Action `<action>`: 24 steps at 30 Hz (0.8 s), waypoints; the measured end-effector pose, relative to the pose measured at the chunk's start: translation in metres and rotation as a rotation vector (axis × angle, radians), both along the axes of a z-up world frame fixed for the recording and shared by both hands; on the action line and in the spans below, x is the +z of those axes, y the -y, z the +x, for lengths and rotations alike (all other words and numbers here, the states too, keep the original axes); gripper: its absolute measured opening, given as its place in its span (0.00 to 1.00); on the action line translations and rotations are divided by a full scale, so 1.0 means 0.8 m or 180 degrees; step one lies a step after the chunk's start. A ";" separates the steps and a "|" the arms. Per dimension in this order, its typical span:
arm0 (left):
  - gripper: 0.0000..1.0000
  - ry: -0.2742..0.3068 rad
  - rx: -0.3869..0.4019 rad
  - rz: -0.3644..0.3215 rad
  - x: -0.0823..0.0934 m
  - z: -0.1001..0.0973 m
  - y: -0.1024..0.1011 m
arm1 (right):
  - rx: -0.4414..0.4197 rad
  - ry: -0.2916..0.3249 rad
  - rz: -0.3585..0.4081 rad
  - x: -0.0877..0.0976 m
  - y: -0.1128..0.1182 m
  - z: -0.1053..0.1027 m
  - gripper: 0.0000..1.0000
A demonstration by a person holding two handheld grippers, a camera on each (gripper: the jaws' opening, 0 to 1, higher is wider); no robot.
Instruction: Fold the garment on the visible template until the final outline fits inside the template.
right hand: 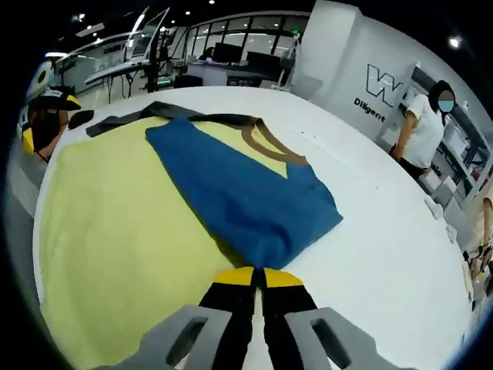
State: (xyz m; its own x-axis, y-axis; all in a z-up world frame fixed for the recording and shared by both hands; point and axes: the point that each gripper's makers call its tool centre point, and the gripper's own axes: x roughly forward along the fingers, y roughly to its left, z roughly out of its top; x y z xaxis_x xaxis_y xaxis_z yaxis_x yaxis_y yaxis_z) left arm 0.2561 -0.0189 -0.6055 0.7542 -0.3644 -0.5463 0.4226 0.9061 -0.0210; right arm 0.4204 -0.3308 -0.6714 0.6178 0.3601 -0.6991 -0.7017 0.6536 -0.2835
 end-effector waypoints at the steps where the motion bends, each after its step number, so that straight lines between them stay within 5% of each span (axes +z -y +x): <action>1: 0.96 -0.0011 -0.0004 0.0011 -0.001 -0.001 0.000 | 0.0003 -0.0007 -0.0048 -0.003 0.000 -0.001 0.00; 10: 0.96 -0.0009 -0.0017 -0.0001 0.000 -0.001 0.001 | 0.0050 0.0025 -0.0168 -0.005 -0.001 0.001 0.00; 14: 0.96 -0.0018 -0.0021 0.0006 0.000 -0.002 0.001 | -0.0223 -0.0096 0.0182 0.000 0.000 0.002 0.00; 20: 0.96 -0.0009 -0.0018 0.0002 0.000 -0.001 0.001 | -0.0658 -0.0309 0.1034 0.020 -0.011 0.002 0.22; 24: 0.96 0.0005 -0.0041 -0.0039 0.002 -0.001 0.004 | -0.0893 -0.0281 0.1289 0.031 -0.007 0.008 0.24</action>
